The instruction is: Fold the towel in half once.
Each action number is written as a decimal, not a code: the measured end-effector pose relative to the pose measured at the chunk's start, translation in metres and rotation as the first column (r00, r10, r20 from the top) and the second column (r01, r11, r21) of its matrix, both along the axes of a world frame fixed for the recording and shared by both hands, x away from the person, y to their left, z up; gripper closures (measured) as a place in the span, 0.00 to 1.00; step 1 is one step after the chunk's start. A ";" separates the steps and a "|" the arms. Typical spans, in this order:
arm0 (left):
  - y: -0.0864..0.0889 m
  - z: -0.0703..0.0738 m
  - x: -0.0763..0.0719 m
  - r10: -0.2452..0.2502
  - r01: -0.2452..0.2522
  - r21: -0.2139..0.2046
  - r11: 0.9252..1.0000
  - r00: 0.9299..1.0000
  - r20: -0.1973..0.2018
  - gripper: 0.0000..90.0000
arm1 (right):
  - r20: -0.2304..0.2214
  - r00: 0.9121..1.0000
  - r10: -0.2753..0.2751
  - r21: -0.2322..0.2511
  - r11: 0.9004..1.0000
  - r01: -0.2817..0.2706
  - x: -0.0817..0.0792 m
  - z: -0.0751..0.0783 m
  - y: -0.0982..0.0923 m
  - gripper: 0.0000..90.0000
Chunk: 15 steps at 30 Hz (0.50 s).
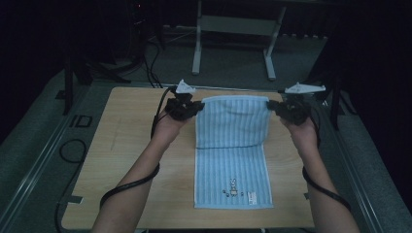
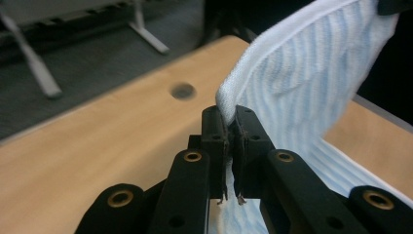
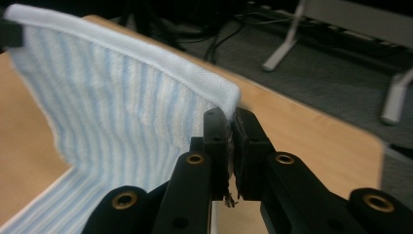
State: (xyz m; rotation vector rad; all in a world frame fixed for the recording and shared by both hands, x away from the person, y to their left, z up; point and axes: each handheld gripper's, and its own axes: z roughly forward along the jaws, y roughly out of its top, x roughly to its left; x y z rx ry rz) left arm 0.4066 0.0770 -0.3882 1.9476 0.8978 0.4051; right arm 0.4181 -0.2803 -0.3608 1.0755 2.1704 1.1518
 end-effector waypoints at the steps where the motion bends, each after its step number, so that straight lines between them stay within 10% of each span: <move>1: 0.000 -0.003 -0.006 -0.017 0.017 0.007 1.000 1.000 0.006 0.94 | 0.004 1.000 0.010 0.011 1.000 -0.010 -0.009 -0.005 -0.002 0.94; 10: -0.008 -0.067 -0.085 -0.145 0.148 0.035 0.988 0.986 -0.086 0.94 | -0.058 0.993 0.104 0.023 0.994 -0.103 -0.089 -0.070 -0.023 0.94; 12: -0.011 -0.082 -0.103 -0.186 0.197 0.102 0.975 0.977 -0.104 0.93 | -0.105 0.987 0.121 0.016 0.993 -0.120 -0.106 -0.091 -0.027 0.94; 15: -0.010 -0.101 -0.115 -0.214 0.231 0.088 0.969 0.962 -0.171 0.93 | -0.164 0.976 0.142 0.034 0.990 -0.138 -0.126 -0.118 -0.032 0.94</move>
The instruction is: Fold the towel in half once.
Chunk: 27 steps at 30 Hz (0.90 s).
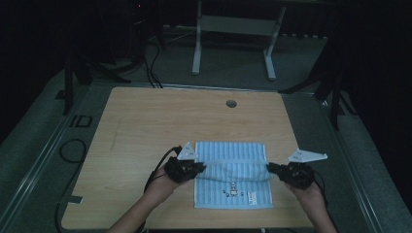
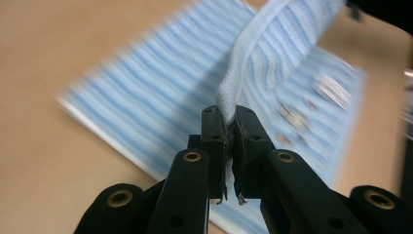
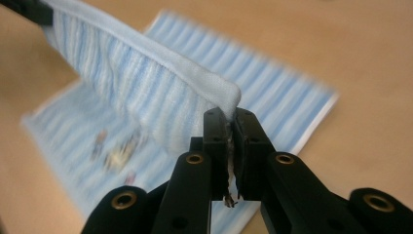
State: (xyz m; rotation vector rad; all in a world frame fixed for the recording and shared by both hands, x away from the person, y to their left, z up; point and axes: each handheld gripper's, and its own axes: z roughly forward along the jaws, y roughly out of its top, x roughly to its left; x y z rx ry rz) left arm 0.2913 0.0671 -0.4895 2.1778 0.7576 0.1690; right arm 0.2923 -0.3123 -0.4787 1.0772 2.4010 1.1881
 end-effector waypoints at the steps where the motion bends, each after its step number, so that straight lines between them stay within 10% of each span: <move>1: 0.000 -0.005 -0.002 0.004 -0.004 0.013 1.000 1.000 -0.001 0.93 | -0.016 1.000 -0.008 0.008 1.000 0.008 -0.004 -0.008 -0.002 0.94; 9: -0.002 -0.028 0.033 0.063 -0.061 0.015 0.998 0.987 -0.145 0.93 | -0.131 0.991 -0.009 -0.028 1.000 0.006 0.014 -0.040 0.002 0.94; 14: -0.004 0.033 0.077 0.137 -0.137 0.007 0.990 0.990 0.013 0.93 | -0.073 0.997 -0.033 -0.028 0.999 0.031 0.070 -0.002 0.014 0.94; 16: 0.000 0.064 0.077 0.149 -0.147 -0.045 0.988 0.986 0.072 0.93 | 0.065 0.997 -0.052 0.032 0.998 0.050 0.078 0.059 0.015 0.94; 17: 0.003 0.076 0.073 0.154 -0.148 -0.062 0.987 0.983 0.104 0.93 | 0.065 0.997 -0.052 0.032 0.998 0.050 0.078 0.059 0.015 0.94; 18: 0.009 0.092 0.064 0.157 -0.144 -0.106 0.984 0.980 0.121 0.93 | 0.146 0.989 -0.037 0.067 0.997 0.028 0.062 0.090 0.012 0.94; 22: 0.027 0.087 0.011 0.055 -0.042 -0.138 0.990 0.995 0.089 0.92 | 0.185 0.983 -0.010 0.117 0.993 -0.011 0.024 0.101 0.002 0.93; 25: 0.035 0.052 -0.029 -0.058 0.054 -0.103 0.993 0.998 -0.038 0.67 | 0.098 0.993 0.060 0.117 0.991 -0.071 -0.035 0.062 -0.011 0.76; 27: 0.040 0.026 -0.047 -0.098 0.088 -0.080 0.993 0.987 -0.129 0.56 | 0.042 0.997 0.070 0.108 0.991 -0.074 -0.059 0.038 -0.019 0.67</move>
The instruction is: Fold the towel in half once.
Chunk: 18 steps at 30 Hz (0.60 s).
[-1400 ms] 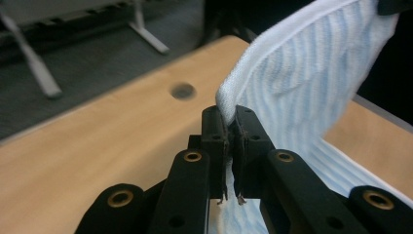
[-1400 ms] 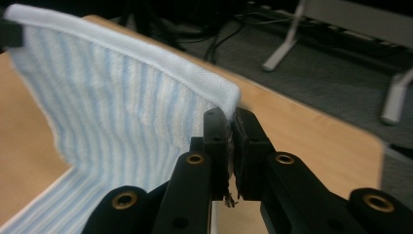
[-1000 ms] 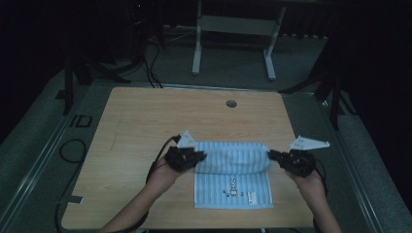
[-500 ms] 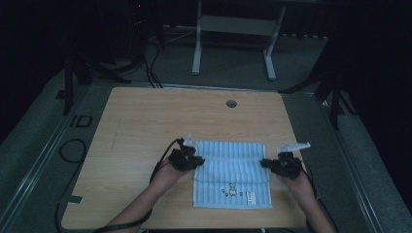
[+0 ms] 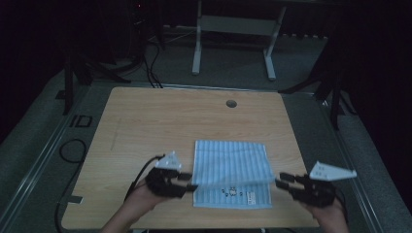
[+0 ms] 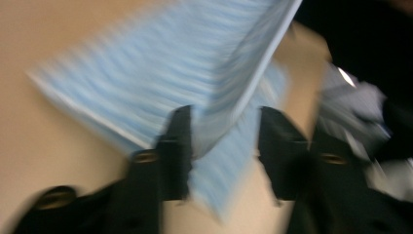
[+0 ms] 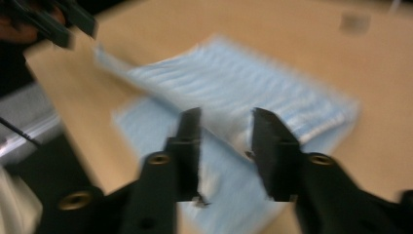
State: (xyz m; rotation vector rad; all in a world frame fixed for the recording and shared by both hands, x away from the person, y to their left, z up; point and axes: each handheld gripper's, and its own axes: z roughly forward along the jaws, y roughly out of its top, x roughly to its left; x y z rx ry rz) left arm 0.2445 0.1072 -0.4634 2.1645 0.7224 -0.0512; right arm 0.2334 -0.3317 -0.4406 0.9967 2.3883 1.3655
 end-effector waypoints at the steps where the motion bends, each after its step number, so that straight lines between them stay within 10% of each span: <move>1: 0.003 -0.015 -0.007 -0.009 0.009 0.004 1.000 0.999 -0.046 0.52 | -0.011 1.000 -0.023 -0.028 0.999 0.022 -0.007 -0.008 -0.004 0.65; 6: 0.002 -0.032 -0.010 -0.014 0.015 0.011 1.000 0.998 -0.058 0.43 | -0.091 0.986 -0.141 -0.083 0.988 0.134 -0.013 -0.037 -0.029 0.60; 18: -0.003 -0.049 0.024 0.035 -0.031 0.075 0.997 0.998 -0.051 0.43 | -0.144 0.983 -0.110 -0.104 0.990 0.096 0.031 -0.065 -0.015 0.59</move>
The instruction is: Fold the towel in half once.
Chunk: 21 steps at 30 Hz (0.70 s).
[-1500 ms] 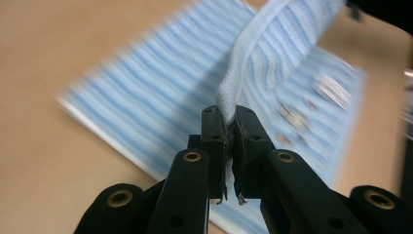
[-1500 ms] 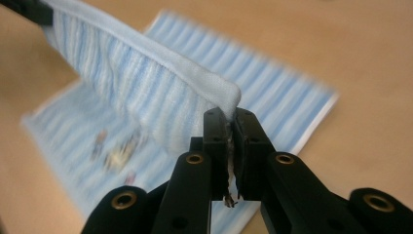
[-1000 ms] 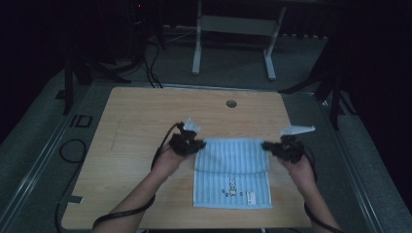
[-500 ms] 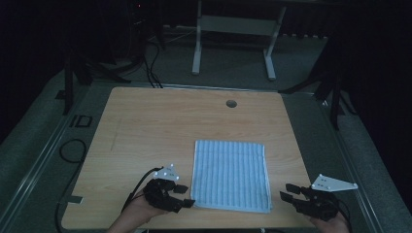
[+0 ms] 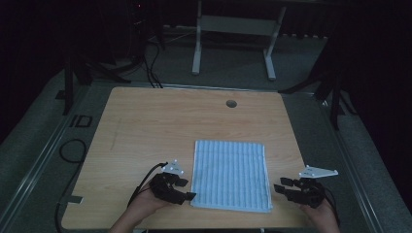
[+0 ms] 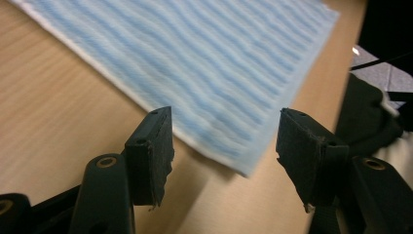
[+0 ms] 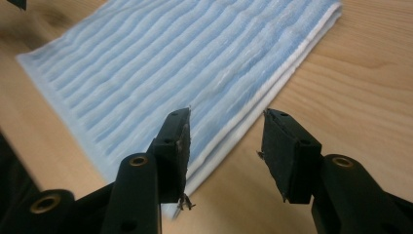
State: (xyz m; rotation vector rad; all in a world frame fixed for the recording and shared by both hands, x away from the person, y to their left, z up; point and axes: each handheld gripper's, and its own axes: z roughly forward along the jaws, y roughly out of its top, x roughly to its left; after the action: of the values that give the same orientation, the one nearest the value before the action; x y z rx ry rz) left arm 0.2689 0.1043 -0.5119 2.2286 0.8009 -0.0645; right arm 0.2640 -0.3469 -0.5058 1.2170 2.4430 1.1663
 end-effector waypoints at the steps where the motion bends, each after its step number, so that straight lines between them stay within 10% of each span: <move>1: -0.001 -0.001 0.002 0.010 -0.010 0.007 1.000 1.000 0.004 0.43 | 0.001 1.000 0.005 -0.014 1.000 -0.005 0.005 -0.002 0.003 0.58; 8: -0.002 -0.003 0.034 0.043 -0.047 0.071 0.996 0.998 0.055 0.43 | -0.010 1.000 0.014 -0.074 0.997 -0.015 0.044 -0.011 0.015 0.58; 21: -0.010 0.003 0.106 0.113 -0.120 0.057 0.991 0.988 0.109 0.39 | 0.000 0.999 -0.034 -0.127 0.991 0.034 0.119 -0.001 0.027 0.56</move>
State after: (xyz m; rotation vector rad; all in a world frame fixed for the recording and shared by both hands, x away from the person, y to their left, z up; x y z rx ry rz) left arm 0.3745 0.0948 -0.5087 2.2190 0.8837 0.1362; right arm 0.3826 -0.3195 -0.5066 1.2182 2.4464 0.9849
